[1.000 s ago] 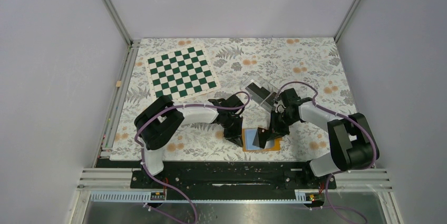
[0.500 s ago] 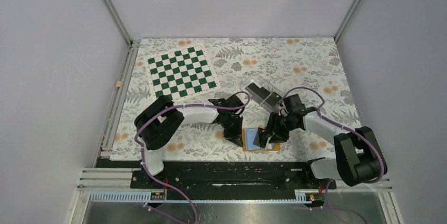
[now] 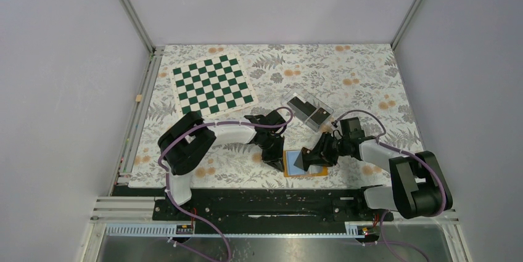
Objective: Put the credit cards into the card holder
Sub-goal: Insert the credit card into the card holder.
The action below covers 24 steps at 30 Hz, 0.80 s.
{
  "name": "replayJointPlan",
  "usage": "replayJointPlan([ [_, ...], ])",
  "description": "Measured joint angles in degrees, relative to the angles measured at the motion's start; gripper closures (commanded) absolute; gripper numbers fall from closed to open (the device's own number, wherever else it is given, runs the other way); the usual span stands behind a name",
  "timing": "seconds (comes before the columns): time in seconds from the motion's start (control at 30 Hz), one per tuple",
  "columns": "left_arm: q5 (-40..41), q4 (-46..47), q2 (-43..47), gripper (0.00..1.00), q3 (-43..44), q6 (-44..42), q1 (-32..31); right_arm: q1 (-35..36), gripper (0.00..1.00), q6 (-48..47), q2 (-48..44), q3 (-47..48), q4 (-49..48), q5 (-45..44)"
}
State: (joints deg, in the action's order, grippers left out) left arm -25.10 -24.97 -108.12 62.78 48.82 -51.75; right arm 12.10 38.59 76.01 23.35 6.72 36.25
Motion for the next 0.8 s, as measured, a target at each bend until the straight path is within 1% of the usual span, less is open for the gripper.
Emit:
replayJointPlan([
  [0.13,0.04,-0.42,-0.04,1.00,0.17,-0.35,0.02,-0.61,0.61,1.79,-0.63,-2.38,-5.01,1.36],
  [0.2,0.04,-0.50,-0.04,1.00,0.20,-0.37,0.02,-0.66,0.63,2.25,-0.68,-2.82,-6.47,1.29],
  [0.27,0.07,-0.50,-0.04,1.00,0.20,-0.37,0.02,-0.74,0.63,2.49,-1.27,-3.32,-7.41,0.76],
  [0.3,0.07,-0.50,-0.04,1.00,0.20,-0.37,0.02,-0.76,0.61,2.60,-1.95,-3.54,-7.43,0.15],
  [0.4,0.07,-0.50,-0.04,1.00,0.20,-0.37,0.02,-0.85,0.47,2.58,-4.94,-3.82,-6.51,-2.80],
  [0.47,0.07,-0.50,-0.04,1.00,0.20,-0.39,0.02,-0.94,0.43,2.47,-6.91,-3.82,-5.42,-4.39],
  [0.57,0.09,-0.50,-0.04,1.00,0.20,-0.39,0.02,-0.98,0.41,2.34,-8.28,-3.63,-4.92,-5.86],
  [0.67,0.09,-0.52,-0.04,1.00,0.20,-0.39,0.02,-0.98,0.41,2.08,-7.39,-2.69,-4.33,-6.27],
  [0.8,0.09,-0.52,-0.04,1.00,0.20,-0.39,0.02,-0.98,0.44,1.33,-4.63,-0.74,-4.31,-6.43],
])
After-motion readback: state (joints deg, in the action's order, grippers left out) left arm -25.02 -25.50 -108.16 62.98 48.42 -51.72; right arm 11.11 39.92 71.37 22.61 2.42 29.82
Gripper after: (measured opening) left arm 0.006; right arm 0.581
